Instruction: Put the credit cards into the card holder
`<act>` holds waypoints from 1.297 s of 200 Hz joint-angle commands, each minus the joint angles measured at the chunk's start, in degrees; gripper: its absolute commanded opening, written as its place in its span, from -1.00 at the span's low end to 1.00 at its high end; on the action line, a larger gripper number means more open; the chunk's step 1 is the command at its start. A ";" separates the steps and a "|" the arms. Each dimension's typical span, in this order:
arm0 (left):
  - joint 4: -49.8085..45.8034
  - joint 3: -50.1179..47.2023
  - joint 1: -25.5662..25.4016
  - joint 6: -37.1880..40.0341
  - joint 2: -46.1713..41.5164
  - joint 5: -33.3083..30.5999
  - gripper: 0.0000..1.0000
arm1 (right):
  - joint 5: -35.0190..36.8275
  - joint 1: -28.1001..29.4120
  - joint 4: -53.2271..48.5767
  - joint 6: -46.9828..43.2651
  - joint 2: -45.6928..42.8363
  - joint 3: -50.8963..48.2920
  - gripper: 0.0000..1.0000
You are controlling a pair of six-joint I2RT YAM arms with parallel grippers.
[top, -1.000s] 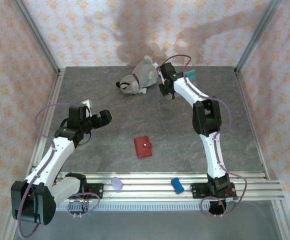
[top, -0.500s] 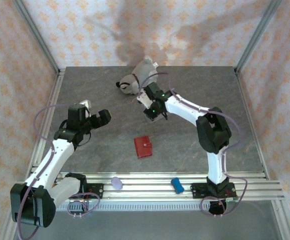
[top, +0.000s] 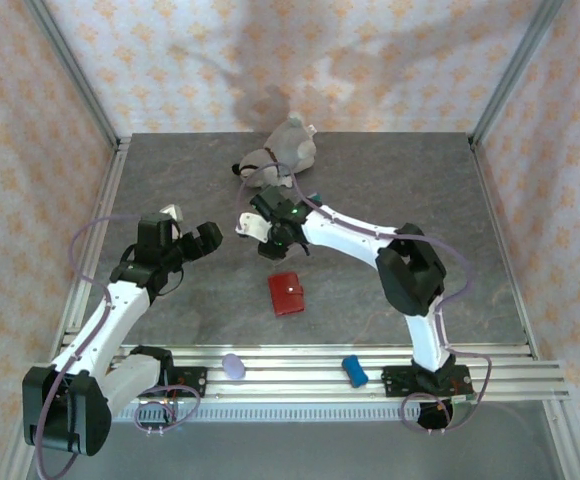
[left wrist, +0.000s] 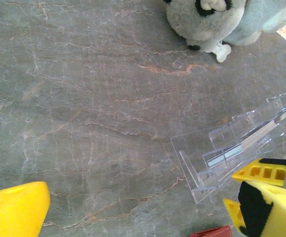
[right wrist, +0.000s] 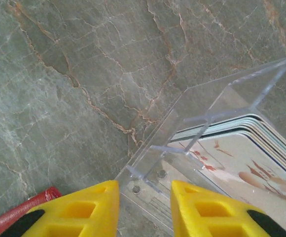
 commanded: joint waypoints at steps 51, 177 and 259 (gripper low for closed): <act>4.34 -0.49 -1.09 -3.22 2.83 7.99 0.99 | 3.26 -0.60 7.14 26.75 -17.67 -18.81 -0.18; 4.72 -8.73 -15.02 -11.62 7.23 16.71 0.59 | -4.01 1.75 17.62 63.40 -19.24 -36.15 0.18; 17.35 -6.66 -20.93 -15.01 19.79 19.73 0.29 | -6.39 2.00 21.88 65.27 -16.64 -38.32 0.04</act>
